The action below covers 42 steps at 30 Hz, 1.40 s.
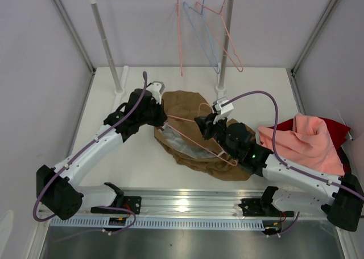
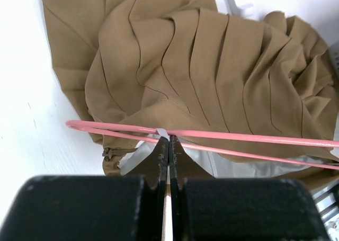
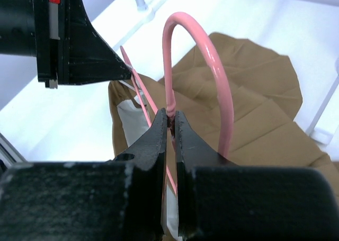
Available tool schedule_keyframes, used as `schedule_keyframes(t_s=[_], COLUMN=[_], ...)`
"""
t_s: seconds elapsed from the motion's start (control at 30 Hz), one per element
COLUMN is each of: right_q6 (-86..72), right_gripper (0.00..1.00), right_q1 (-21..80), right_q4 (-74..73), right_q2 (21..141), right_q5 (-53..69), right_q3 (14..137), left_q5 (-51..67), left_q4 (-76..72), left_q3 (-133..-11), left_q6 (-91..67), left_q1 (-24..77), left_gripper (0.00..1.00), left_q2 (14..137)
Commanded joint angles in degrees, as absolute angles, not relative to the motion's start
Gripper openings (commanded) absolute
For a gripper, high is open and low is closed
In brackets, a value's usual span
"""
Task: Place the skirt on the hanger
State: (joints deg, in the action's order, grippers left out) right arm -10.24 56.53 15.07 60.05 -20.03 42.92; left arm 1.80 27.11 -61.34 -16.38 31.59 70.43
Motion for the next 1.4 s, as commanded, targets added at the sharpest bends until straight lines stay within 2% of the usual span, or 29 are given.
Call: schedule_keyframes(t_s=[0.0,0.1,0.23,0.33,0.43,0.6,0.77,1.1,1.37], right_q6=[-9.3,-8.9,-8.0,-7.4,-6.8,-4.6,-3.8,-5.0,-5.2], right_gripper=[0.0,0.0,0.0,0.0,0.0,0.0,0.0,0.0,0.0], right_q1=[56.5,56.5,56.5,56.5,56.4,55.7,53.3,50.0,49.2], right_q4=[17.8,16.1,12.1,10.0,7.8,4.6,0.3,-5.3,-6.8], right_q2=[60.8,60.4,59.4,58.6,58.5,59.2,61.5,63.5,63.5], right_q5=[-18.4,-18.0,-17.7,-17.1,-16.2,-12.7,-7.9,-0.8,-0.6], right_q3=[47.4,47.8,48.3,49.1,50.4,54.6,61.9,68.2,69.5], left_q5=[2.5,0.5,0.4,0.4,1.6,7.9,23.4,46.3,50.2], left_q4=[25.5,25.7,25.7,25.0,24.2,21.4,13.8,14.6,19.1], left_q3=[-64.1,-63.3,-62.9,-63.5,-65.8,-68.6,-70.2,-75.4,-77.3], left_q6=[-14.9,-15.4,-14.9,-14.9,-14.0,-10.8,-6.9,-1.0,2.4], left_q1=[31.9,31.9,31.9,32.0,32.0,32.0,31.9,30.0,30.0], left_gripper=[0.01,0.04,0.27,0.38,0.45,0.48,0.54,0.56,0.56], left_q2=[68.9,68.4,67.0,64.7,62.7,63.5,65.3,70.0,73.5])
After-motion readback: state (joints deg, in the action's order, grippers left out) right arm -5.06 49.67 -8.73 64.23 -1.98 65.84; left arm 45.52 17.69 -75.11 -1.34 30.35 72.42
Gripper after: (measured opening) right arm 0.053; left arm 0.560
